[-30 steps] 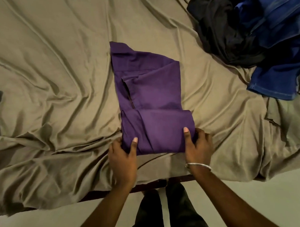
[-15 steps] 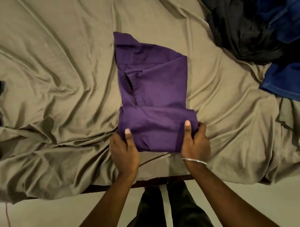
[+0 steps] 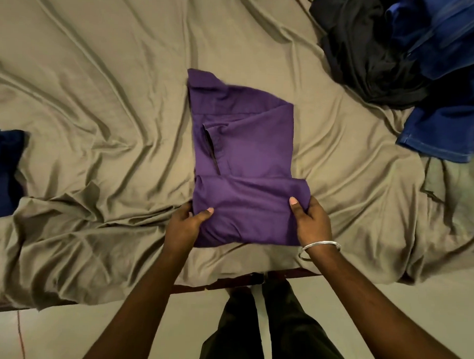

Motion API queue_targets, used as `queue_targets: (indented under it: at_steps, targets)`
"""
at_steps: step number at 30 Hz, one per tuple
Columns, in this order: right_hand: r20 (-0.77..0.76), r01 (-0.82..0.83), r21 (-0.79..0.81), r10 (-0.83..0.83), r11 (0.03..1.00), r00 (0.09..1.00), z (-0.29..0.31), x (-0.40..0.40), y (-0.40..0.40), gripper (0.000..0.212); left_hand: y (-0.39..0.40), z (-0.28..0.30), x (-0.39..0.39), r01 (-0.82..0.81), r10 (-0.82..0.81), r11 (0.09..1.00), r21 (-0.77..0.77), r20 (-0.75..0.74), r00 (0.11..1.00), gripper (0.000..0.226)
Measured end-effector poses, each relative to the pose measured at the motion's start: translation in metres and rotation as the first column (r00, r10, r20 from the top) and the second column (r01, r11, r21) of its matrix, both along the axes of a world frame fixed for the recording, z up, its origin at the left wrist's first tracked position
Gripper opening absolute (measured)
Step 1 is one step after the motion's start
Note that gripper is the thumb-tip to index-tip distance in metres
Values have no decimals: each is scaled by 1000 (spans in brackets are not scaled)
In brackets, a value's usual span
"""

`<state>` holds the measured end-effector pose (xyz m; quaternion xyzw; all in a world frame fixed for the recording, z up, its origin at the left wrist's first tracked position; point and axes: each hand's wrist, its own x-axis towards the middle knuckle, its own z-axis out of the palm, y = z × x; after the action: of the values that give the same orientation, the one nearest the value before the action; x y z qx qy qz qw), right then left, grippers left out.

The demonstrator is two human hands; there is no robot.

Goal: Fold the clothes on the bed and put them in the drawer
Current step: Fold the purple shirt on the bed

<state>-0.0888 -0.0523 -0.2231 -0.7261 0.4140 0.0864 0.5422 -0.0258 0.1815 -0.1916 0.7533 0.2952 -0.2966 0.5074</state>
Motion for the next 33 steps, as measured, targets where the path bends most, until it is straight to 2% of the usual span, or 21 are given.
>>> queue_targets:
  at_steps: [2, 4, 6, 9, 12, 15, 17, 19, 20, 21, 22, 23, 24, 25, 26, 27, 29, 31, 33]
  targets:
    - [-30, 18, 74, -16, 997, 999, 11, -9, -5, 14, 6, 15, -11, -33, 32, 999, -26, -48, 998, 48]
    - [-102, 112, 236, -90, 965, 991, 26, -20, -9, 25, 12, 30, -25, -87, 80, 993, -81, -90, 993, 67]
    - [-193, 224, 420, -155, 880, 969, 43, -29, -13, 37, 18, 41, -37, -115, 95, 976, -183, -116, 989, 76]
    - [-254, 320, 571, -208, 756, 945, 65, -26, -18, 41, 16, 60, -30, -203, 168, 935, -290, -144, 975, 60]
    - [-256, 417, 690, -338, 592, 905, 75, -2, -19, 21, 3, 66, 6, -320, 282, 883, -343, -156, 947, 22]
    - [-320, 537, 741, -492, 402, 810, 79, 38, -16, 16, -16, 63, 61, -523, 466, 752, -402, -238, 852, 24]
    - [-347, 589, 727, -551, 353, 759, 69, 66, -16, 25, -24, 57, 92, -527, 481, 723, -446, -222, 848, 30]
    - [-330, 581, 699, -533, 416, 779, 53, 93, -16, 32, -30, 45, 116, -452, 420, 777, -438, -173, 891, 28]
    - [-309, 560, 665, -500, 494, 809, 48, 104, -16, 38, -33, 40, 124, -422, 397, 809, -410, -149, 906, 23]
    - [-284, 515, 598, -439, 614, 853, 35, 115, -17, 49, -35, 28, 132, -361, 350, 865, -349, -96, 932, 18]
    - [-255, 432, 455, -351, 779, 901, 27, 120, -18, 62, -36, 19, 133, -246, 253, 941, -234, -1, 967, 14]
    - [-224, 309, 241, -257, 920, 940, 13, 125, -19, 70, -38, 6, 132, -93, 98, 995, -48, 113, 989, 16]
    - [-177, 197, 2, -193, 980, 965, 5, 125, -17, 71, -38, -6, 126, 43, -81, 979, 201, 185, 979, 28]
    - [-136, 117, -167, -141, 979, 981, 0, 121, -13, 69, -39, -14, 115, 127, -234, 891, 437, 202, 951, 44]
    - [-96, 88, -241, -114, 967, 989, -6, 120, -5, 68, -42, -21, 104, 136, -304, 811, 569, 211, 929, 54]
    - [-63, 82, -259, -102, 962, 993, -13, 117, 3, 67, -46, -26, 94, 105, -308, 792, 601, 246, 919, 57]
    - [13, 87, -342, -88, 936, 996, -26, 113, 19, 56, -54, -35, 83, 20, -247, 827, 563, 331, 911, 46]
    - [163, 143, -434, -78, 890, 984, -29, 109, 30, 41, -59, -39, 82, -116, -125, 844, 523, 403, 907, 39]
    - [336, 242, -373, -113, 896, 935, -26, 103, 38, 39, -59, -35, 82, -260, -11, 842, 473, 496, 868, 38]
